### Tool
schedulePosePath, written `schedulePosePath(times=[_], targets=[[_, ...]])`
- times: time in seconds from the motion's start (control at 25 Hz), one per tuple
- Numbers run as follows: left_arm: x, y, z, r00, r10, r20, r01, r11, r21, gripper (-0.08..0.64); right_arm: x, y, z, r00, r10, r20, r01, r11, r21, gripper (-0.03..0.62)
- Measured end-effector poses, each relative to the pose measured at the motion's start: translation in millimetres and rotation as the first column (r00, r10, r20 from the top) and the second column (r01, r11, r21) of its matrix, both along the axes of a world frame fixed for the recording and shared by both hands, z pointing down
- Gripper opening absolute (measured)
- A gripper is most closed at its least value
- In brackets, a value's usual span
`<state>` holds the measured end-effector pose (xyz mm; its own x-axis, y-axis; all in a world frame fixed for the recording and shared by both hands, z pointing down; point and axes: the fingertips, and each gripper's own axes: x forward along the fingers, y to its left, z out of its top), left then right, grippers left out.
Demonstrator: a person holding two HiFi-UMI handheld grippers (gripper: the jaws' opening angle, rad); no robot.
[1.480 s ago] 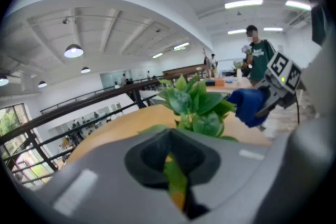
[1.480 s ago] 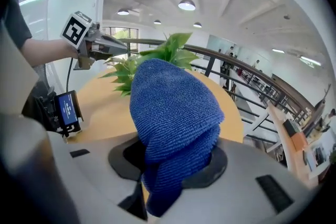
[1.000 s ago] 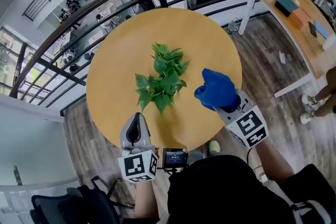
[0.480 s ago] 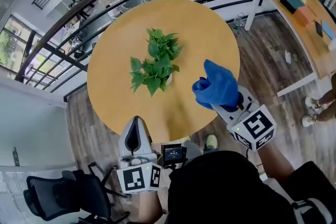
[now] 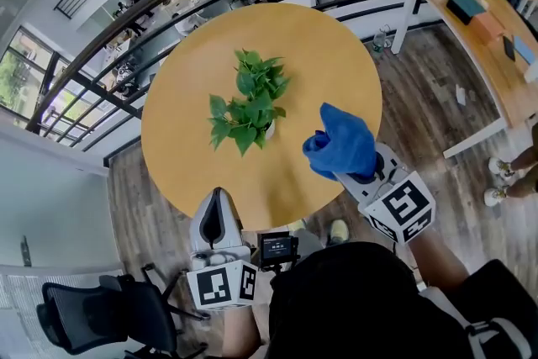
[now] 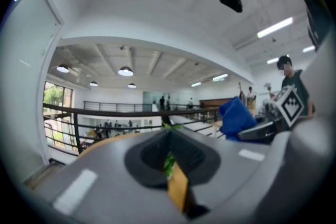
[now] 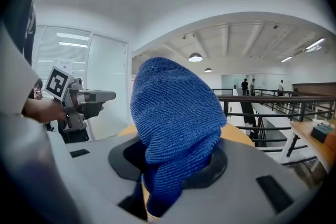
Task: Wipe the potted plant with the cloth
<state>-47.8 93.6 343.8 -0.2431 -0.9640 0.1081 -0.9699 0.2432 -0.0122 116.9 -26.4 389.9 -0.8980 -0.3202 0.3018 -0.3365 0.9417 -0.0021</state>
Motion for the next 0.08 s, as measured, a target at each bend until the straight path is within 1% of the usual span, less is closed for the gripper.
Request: schedulePosePath(times=[0.08], targets=[[0.8,0.2,-0.9,1.000,0.001,0.001,-0.001,1.000,-0.001,0.002,0.5,0.6,0.2,1.000,-0.001,-0.002,0.001,1.000,-0.002,0.150]])
